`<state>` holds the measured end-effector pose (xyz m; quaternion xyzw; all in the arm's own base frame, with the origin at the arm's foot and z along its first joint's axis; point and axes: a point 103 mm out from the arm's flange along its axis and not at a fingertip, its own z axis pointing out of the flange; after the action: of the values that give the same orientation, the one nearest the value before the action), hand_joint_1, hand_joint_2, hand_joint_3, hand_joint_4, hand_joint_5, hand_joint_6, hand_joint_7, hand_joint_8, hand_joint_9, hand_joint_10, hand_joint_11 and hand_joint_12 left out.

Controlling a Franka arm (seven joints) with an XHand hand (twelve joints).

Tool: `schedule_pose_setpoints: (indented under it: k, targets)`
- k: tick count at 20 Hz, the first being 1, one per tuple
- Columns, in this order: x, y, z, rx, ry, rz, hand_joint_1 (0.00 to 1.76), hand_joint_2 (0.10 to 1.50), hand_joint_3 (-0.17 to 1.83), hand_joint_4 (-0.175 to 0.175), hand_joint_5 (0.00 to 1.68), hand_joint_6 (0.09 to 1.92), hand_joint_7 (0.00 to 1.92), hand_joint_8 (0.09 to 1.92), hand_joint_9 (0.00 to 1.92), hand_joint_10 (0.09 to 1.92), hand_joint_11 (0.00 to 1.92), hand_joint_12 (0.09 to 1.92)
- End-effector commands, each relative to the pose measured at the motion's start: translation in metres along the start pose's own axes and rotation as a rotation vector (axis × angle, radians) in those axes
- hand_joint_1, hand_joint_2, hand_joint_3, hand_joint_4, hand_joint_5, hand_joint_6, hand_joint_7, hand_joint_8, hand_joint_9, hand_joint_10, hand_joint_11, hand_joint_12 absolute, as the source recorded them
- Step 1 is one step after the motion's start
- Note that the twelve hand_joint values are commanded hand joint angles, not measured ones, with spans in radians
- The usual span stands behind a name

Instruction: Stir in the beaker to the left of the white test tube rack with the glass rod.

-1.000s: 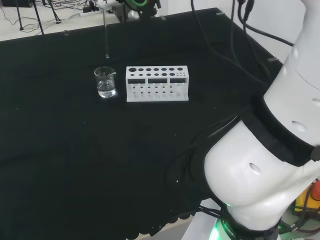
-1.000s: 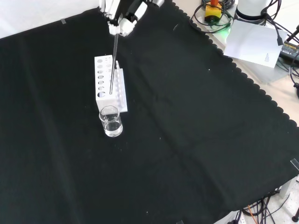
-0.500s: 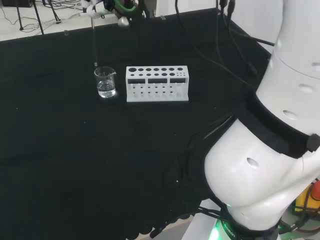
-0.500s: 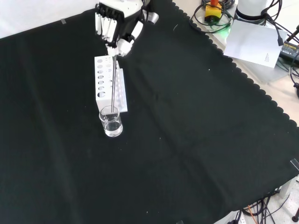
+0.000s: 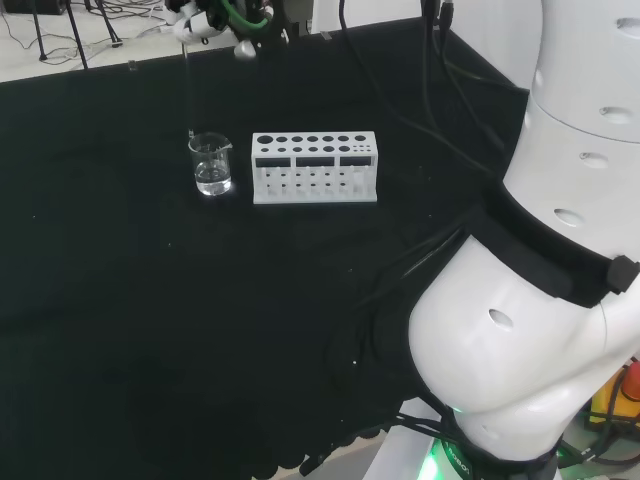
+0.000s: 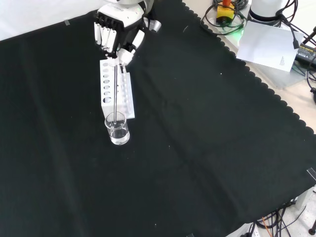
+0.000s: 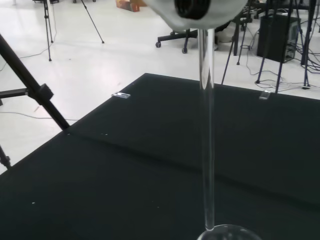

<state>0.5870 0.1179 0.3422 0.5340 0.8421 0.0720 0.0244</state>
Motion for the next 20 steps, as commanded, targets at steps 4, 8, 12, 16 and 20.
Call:
schedule_pose_setpoints:
  k: [4,8,12,16,20]
  targets:
    - [-0.013,-0.006,0.002,0.005,-0.006,0.029,1.3,1.01,0.08,-0.175,1.16,0.41,1.16,1.03,1.59,0.94,1.42,1.12]
    - [-0.012,-0.008,0.01,0.025,-0.01,0.038,1.3,1.01,0.07,-0.175,1.16,0.41,1.16,1.03,1.59,0.94,1.42,1.12]
    - [-0.008,-0.007,0.02,0.035,-0.012,0.037,1.3,1.01,0.07,-0.175,1.16,0.41,1.16,1.03,1.59,0.94,1.42,1.12]
    - [-0.011,-0.006,0.036,0.041,0.007,0.043,1.3,1.01,0.07,-0.175,1.16,0.41,1.16,1.03,1.59,0.94,1.42,1.12]
    - [-0.013,-0.005,0.05,0.042,0.018,0.026,1.3,1.02,0.07,-0.175,1.16,0.41,1.16,1.03,1.6,0.94,1.42,1.12]
